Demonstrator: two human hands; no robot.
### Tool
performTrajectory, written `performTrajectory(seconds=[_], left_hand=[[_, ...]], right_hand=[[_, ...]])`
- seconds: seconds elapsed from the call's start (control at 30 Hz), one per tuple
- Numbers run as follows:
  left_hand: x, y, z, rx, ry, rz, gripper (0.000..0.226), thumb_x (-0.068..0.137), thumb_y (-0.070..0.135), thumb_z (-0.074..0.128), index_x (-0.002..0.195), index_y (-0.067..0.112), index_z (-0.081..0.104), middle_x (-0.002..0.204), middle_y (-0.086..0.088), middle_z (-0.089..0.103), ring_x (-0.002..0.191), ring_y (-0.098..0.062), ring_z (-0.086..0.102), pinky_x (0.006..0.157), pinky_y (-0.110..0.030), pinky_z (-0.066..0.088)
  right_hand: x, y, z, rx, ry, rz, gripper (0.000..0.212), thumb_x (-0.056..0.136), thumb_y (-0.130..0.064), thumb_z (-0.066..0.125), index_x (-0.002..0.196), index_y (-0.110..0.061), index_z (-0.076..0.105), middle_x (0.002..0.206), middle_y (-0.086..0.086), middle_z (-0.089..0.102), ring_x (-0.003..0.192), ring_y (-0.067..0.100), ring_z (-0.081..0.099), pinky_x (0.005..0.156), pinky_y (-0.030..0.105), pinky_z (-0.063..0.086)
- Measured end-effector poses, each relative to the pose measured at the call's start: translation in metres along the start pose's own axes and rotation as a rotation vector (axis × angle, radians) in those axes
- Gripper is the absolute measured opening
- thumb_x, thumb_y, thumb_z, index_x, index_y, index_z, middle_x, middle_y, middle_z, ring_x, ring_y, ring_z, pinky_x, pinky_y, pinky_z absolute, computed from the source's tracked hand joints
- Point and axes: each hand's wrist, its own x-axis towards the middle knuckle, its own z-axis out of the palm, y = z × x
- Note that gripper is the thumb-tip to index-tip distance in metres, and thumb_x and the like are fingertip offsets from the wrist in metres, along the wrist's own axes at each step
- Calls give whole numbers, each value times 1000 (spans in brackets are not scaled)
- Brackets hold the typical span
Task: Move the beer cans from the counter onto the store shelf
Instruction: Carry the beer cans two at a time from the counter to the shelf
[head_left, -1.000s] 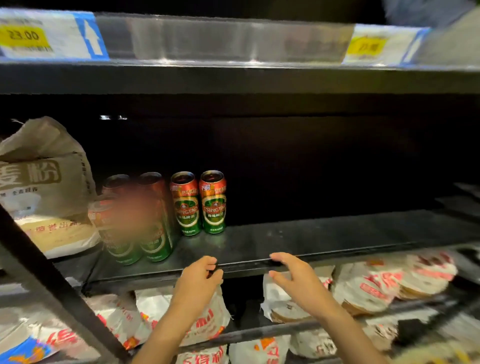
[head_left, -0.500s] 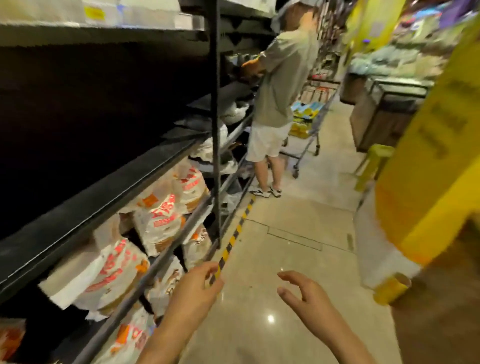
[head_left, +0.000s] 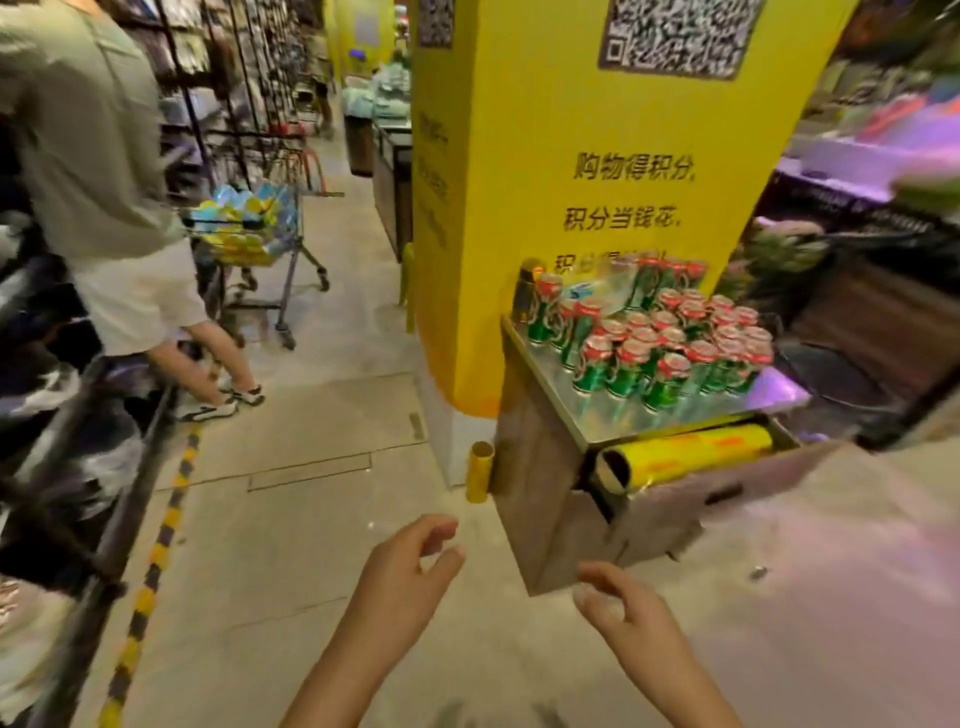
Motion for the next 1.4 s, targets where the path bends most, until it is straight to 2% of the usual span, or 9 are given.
performTrajectory(seconds=[0.3,0.53,0.67,0.8,1.0,1.07,1.17,1.27,1.4], left_hand=[[70,52,128,-113,-181,-56,18,88,16,61,96,32,63,101,10,67,98,-3,61,88,-20,47],[173,67,158,-155,-74,-92,15,88,12,62,96,23,65,99,4,68,97,-10,61,84,-21,40],[243,88,179,-166,-31,-82,13,88,11,61,94,22,64,95,4,68,92,-5,60,83,-19,43],[306,117,213,-183,-7,-62,14,90,9,58,100,17,62,92,6,65,87,-2,59,67,-3,44],[364,151,255,-149,-54,-28,14,89,21,60,100,30,62,100,10,67,98,-4,60,87,-24,47],[377,155,260,-162,-28,-38,12,89,23,61,97,32,63,100,11,67,99,-4,61,89,-26,48],[391,158,257,-180,64,-89,12,89,23,61,97,31,64,100,11,68,98,-3,61,87,-23,47],[401,154,248,-168,194,-145,13,89,17,61,98,26,64,98,10,67,94,-3,60,79,-14,43],[415,140,238,-155,301,-200,19,88,13,62,87,32,61,93,13,65,90,-2,60,74,-11,41]], right_hand=[[50,78,-113,66,114,34,18,92,-27,59,110,-30,60,111,-15,62,109,-1,55,86,13,39],[159,66,-166,104,96,-102,18,92,-27,59,103,-41,58,107,-23,62,103,-9,54,82,7,41],[220,69,-204,99,83,-101,22,92,-27,60,113,-34,59,115,-21,59,111,-5,51,93,14,41],[275,84,-247,61,96,-107,20,92,-30,60,110,-36,56,114,-20,59,111,-1,51,90,16,38],[352,95,-278,86,9,-74,21,92,-29,60,112,-34,58,115,-17,59,110,0,51,82,15,37],[381,89,-283,90,-61,-107,22,93,-29,59,115,-31,59,114,-16,59,108,-1,53,83,11,41],[428,72,-287,69,-128,-184,20,92,-28,59,112,-32,57,110,-16,60,107,7,55,90,22,46],[465,55,-284,37,-204,-254,26,92,-29,60,117,-32,55,110,-21,58,102,-2,54,83,9,41],[510,39,-270,2,-259,-310,58,86,-41,65,137,-29,42,135,-15,50,123,5,47,103,29,40]])
